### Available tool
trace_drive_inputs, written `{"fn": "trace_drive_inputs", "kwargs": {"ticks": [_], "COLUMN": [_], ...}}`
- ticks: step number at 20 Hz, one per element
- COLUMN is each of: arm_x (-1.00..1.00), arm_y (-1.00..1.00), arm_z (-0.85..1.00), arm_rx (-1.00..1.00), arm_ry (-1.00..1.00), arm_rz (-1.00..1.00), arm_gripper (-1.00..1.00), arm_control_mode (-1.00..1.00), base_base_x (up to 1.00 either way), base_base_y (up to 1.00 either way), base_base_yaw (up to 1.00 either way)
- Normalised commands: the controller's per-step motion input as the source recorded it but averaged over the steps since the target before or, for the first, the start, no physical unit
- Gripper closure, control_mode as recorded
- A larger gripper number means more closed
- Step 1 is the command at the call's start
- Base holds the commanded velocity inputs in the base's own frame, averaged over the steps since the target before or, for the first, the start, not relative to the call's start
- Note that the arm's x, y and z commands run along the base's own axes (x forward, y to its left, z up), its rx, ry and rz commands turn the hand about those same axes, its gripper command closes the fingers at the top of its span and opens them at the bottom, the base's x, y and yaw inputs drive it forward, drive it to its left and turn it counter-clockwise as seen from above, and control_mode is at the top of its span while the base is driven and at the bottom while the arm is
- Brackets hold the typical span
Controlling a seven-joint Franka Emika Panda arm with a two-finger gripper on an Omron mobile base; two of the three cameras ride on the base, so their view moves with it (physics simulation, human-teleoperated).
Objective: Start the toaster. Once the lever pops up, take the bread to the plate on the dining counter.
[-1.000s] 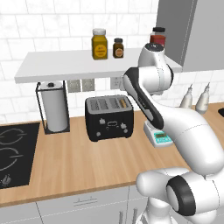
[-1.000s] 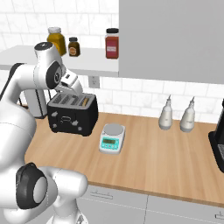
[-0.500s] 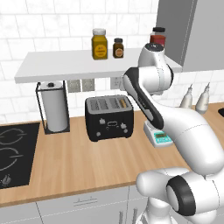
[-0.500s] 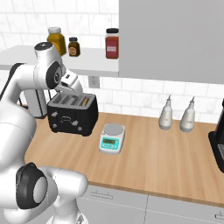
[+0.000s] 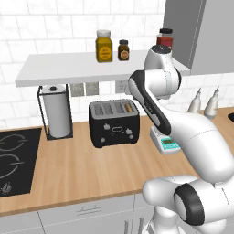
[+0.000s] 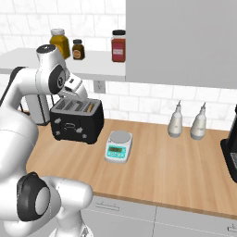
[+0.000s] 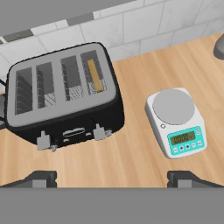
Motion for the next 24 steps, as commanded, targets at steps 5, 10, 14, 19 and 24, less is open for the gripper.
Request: {"fn": "trace_drive_inputs", "kwargs": {"ticks": [5, 10, 14, 19, 24], "arm_x": [0.0, 0.0, 0.0, 0.0, 0.0], "arm_y": [0.0, 0.0, 0.0, 0.0, 0.0], "arm_z": [0.0, 0.0, 0.0, 0.0, 0.0], "arm_rx": [0.0, 0.0, 0.0, 0.0, 0.0], "arm_ry": [0.0, 0.0, 0.0, 0.0, 0.0], "arm_rz": [0.0, 0.0, 0.0, 0.0, 0.0], "arm_gripper": [-1.0, -1.0, -1.0, -1.0, -1.0], "arm_control_mode": [-1.0, -1.0, -1.0, -1.0, -1.0], "base_base_x": [0.0, 0.0, 0.0, 0.0, 0.0], "base_base_y": [0.0, 0.0, 0.0, 0.0, 0.0], "base_base_yaw": [0.0, 0.0, 0.0, 0.0, 0.0]}}
